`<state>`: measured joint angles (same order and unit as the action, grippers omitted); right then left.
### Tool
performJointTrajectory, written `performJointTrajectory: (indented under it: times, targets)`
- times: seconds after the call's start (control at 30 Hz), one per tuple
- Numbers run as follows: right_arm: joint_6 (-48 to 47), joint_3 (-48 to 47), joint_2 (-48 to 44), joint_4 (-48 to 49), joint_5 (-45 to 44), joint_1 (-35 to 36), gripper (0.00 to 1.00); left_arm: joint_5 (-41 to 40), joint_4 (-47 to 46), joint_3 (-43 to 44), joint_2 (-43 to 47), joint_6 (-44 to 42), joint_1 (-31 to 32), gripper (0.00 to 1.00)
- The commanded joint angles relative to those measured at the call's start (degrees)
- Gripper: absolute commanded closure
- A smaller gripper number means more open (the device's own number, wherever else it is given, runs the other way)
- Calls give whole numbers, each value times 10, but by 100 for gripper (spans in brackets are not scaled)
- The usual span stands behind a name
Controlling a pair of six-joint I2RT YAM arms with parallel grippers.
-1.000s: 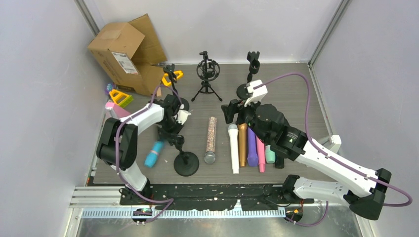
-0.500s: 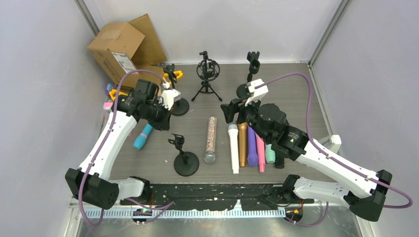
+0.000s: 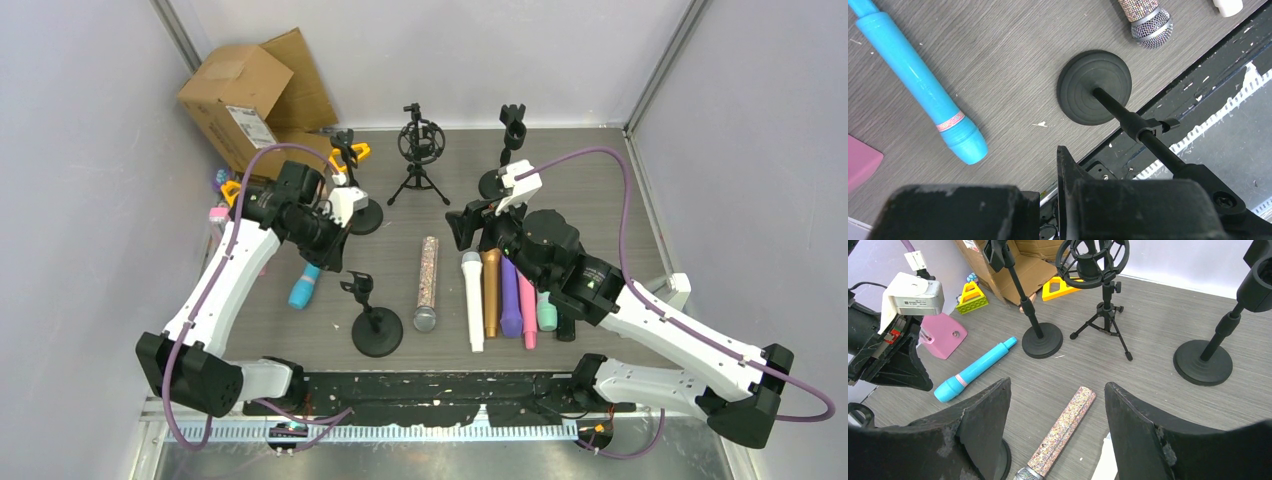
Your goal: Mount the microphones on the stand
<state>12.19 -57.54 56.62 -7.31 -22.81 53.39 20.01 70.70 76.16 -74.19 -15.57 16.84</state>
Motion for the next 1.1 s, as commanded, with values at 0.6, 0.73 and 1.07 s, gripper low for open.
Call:
performJointTrajectory:
  times: [0.6,0.73,1.07]
  targets:
    - [2,-6,-9,-7,-9,-2,23,-19,11,65,29,-15,-2,14]
    - [3,-6,-12,-7,-9,-2,23,-65,52,116,4,10,-2,10]
    - [3,-10,-24,-17,-9,-2,25,56,194,246,-47,40,-44,76]
